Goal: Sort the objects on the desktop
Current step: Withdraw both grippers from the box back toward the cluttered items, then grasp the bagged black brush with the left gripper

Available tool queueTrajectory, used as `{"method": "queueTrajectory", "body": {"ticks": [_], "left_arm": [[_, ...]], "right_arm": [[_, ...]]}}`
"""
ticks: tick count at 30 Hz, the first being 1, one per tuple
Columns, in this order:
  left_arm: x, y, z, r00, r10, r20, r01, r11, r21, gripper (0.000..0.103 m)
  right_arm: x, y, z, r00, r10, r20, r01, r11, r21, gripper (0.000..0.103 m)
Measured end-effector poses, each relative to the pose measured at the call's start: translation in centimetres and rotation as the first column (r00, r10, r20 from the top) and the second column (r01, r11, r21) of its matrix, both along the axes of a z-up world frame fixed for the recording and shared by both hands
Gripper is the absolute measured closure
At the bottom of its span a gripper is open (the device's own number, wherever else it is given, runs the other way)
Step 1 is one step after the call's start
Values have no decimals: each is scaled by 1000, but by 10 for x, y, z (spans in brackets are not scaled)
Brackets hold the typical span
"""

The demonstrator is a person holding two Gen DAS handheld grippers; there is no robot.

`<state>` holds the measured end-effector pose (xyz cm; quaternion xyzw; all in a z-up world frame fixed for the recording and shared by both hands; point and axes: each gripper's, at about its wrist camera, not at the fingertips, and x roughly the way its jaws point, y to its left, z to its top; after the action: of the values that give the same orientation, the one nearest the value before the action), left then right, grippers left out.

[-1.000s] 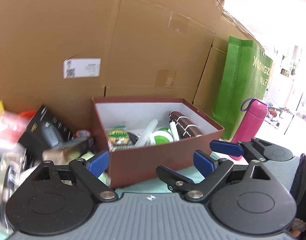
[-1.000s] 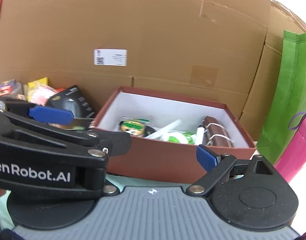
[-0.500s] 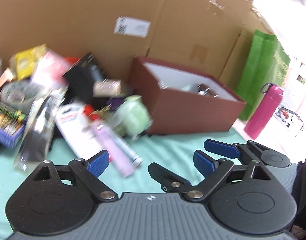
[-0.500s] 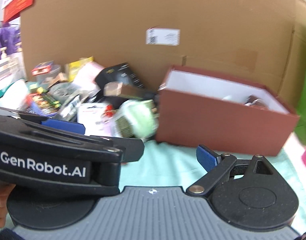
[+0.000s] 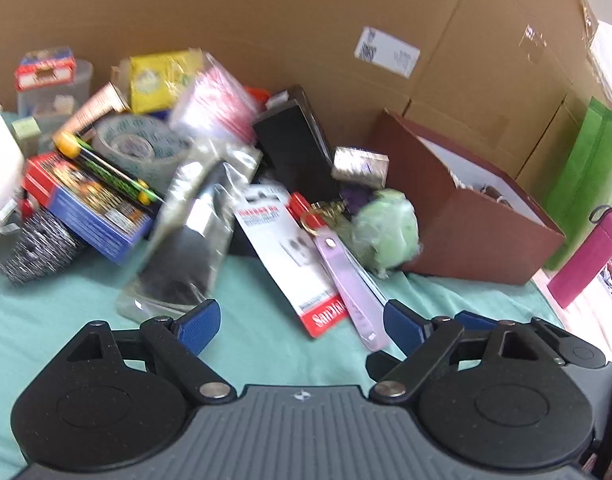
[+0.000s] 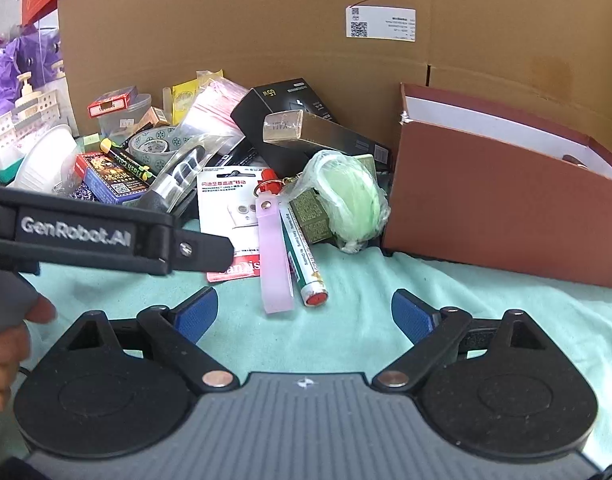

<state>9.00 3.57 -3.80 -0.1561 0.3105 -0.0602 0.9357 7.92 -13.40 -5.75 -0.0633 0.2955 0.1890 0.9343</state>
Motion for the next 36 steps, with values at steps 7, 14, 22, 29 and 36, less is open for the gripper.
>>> {"method": "queueTrajectory", "body": {"ticks": [7,14,22,29,36], "left_arm": [[-1,28,4,997,73,33,-73,997,20,14],[19,55,-3,997,70,-18,-70,998,8,21],[31,62,-9,996,-55,-65,54,998,-17,39],[35,63,-13,991,-92,-100,92,996,-6,56],[17,48,-10,982,-128,-137,134,990,34,58]], "right_arm": [[7,13,1,998,58,-8,-58,998,31,13],[15,44,0,989,146,-19,-145,988,46,20],[15,81,7,970,242,15,-242,969,44,22],[25,109,0,954,298,38,-299,954,4,41],[12,101,-1,933,360,20,-360,933,-21,50]]}}
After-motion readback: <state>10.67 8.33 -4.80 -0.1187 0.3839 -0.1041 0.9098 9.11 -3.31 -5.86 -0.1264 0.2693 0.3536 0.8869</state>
